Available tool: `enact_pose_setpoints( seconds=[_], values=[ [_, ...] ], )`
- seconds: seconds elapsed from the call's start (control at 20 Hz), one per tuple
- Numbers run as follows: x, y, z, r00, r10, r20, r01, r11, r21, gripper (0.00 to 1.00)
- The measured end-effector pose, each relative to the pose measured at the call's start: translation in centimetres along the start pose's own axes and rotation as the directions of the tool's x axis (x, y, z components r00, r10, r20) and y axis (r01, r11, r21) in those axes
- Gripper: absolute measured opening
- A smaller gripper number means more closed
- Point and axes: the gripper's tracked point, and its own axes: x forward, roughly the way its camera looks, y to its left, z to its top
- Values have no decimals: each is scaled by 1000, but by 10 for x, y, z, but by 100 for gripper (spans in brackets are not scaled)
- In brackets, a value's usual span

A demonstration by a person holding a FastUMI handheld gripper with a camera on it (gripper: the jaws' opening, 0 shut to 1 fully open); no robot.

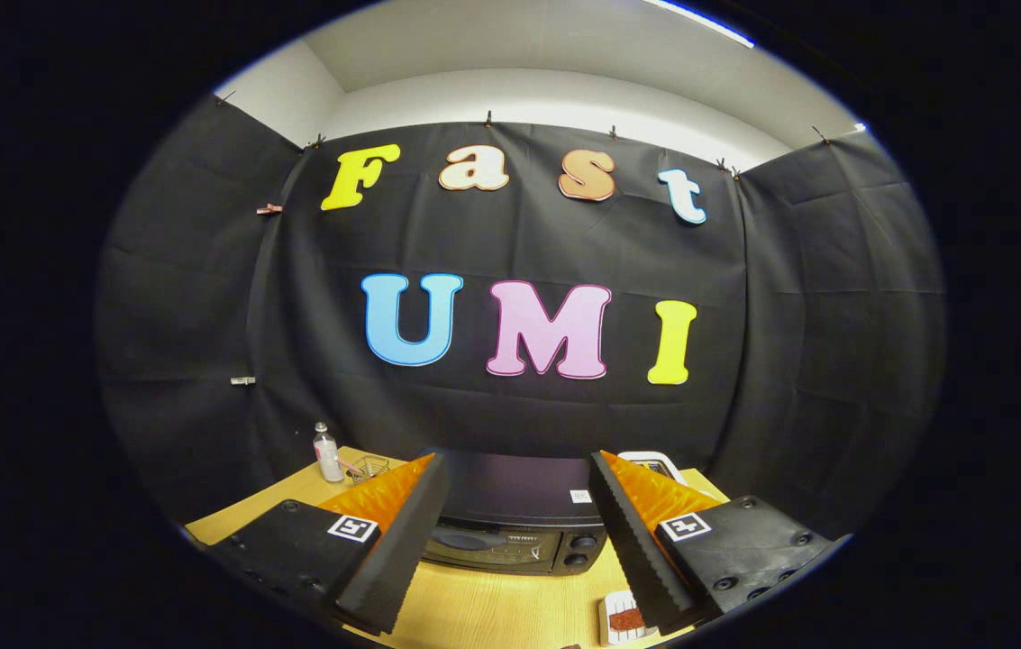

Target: Open the toaster oven, put the food inside, and close the toaster oven door.

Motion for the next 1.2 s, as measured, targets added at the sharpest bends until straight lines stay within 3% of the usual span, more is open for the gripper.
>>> enact_pose_setpoints(
  seconds=[0.45,0.8,1.2],
  values=[
    [7,21,-8,999,31,-14,-30,999,37,97],
    [50,62,-48,994,70,-87,-61,993,100,97],
    [100,81,-114,981,31,-190,-7,992,125,98]
  ],
)
